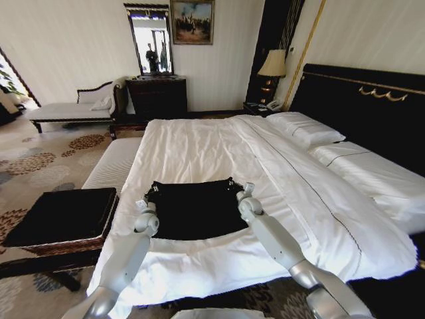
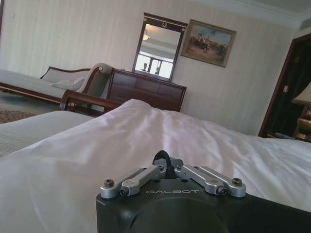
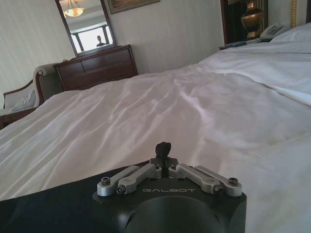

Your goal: Fold the clothes on the bed and place them into the basket.

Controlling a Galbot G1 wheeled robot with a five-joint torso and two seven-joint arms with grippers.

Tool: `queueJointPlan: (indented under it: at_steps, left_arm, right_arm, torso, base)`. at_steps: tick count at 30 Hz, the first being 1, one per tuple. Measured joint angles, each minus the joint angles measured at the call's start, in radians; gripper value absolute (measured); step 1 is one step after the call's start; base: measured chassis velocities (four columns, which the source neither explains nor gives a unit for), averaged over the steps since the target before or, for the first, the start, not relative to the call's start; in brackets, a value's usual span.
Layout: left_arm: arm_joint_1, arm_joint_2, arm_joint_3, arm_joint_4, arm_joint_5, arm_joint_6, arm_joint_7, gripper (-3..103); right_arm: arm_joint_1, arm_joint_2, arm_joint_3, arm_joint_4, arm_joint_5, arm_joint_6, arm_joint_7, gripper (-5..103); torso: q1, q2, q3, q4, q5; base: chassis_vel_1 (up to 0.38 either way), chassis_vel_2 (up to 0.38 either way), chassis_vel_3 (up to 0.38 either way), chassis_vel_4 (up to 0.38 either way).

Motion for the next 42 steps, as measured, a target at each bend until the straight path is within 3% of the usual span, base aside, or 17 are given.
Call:
queueJointPlan:
  at_steps: [5, 9, 19, 28, 42]
  left_arm:
    - [0.071, -0.017, -0.039, -0.051, 0.041, -0.028, 0.022, 2]
    - [0.176, -0.033, -0.078, -0.128, 0.096, -0.055, 0.052, 2]
    - [0.341, -0.015, -0.124, -0.221, 0.147, -0.089, 0.087, 2]
    - [0.394, -0.003, -0.136, -0.238, 0.169, -0.104, 0.094, 2]
    - [0.466, 0.038, -0.116, -0.273, 0.221, -0.119, 0.094, 2]
  right_arm:
    - [-0.088, -0.002, 0.036, 0.067, -0.051, 0.032, -0.006, 1]
    - [-0.207, -0.044, 0.059, 0.168, -0.124, 0.057, -0.015, 1]
    - [-0.391, -0.093, 0.098, 0.335, -0.182, 0.072, -0.023, 1]
    - [-0.533, -0.123, 0.121, 0.424, -0.226, 0.081, -0.031, 1]
    - [-0.605, -0.14, 0.132, 0.48, -0.234, 0.082, -0.031, 1]
  torso:
    - [0.0, 0.0, 0.0, -0.0003, 0.0001]
    - [0.0, 0.0, 0.0, -0.0004, 0.0]
    - [0.0, 0.0, 0.0, -0.0002, 0.0]
    - [0.0, 0.0, 0.0, -0.0004, 0.0]
    - [0.0, 0.0, 0.0, -0.0001, 0.0]
  base:
    - [0.0, 0.0, 0.0, 0.0]
    - [0.0, 0.0, 0.0, 0.0]
    - [0.0, 0.0, 0.0, 0.0]
    - [0.0, 0.0, 0.0, 0.0]
    - [0.0, 0.0, 0.0, 0.0]
